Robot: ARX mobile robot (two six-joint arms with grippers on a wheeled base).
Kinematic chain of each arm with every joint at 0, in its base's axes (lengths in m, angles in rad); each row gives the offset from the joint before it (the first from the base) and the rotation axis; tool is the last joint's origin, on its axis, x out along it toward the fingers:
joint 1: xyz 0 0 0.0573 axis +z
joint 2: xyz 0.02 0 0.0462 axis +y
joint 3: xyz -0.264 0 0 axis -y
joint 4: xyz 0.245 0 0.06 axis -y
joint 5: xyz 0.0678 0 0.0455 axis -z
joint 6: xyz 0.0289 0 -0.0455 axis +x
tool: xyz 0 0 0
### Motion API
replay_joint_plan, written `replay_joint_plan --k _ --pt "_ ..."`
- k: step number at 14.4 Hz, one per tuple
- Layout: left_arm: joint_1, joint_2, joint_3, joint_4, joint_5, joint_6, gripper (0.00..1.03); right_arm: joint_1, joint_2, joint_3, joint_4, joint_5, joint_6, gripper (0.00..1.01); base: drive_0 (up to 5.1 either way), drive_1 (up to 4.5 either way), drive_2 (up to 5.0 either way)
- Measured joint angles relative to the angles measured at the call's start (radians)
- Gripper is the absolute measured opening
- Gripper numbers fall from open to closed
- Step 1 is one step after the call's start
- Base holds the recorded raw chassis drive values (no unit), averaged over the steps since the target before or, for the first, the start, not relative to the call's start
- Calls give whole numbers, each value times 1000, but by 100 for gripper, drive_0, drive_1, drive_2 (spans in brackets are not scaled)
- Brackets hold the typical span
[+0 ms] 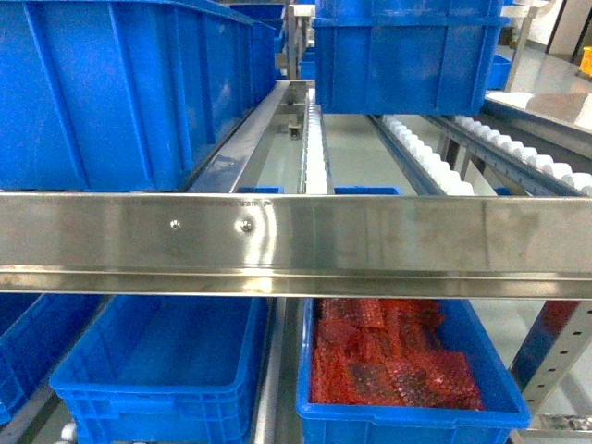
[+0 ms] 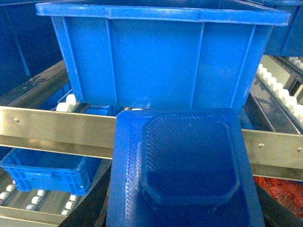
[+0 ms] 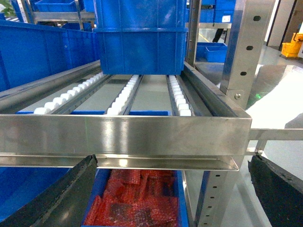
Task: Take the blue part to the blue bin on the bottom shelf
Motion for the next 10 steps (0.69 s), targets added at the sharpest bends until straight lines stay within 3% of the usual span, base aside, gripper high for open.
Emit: replay_joint_plan --k 10 --pt "0 0 0 0 0 0 43 0 0 0 0 0 0 98 0 0 0"
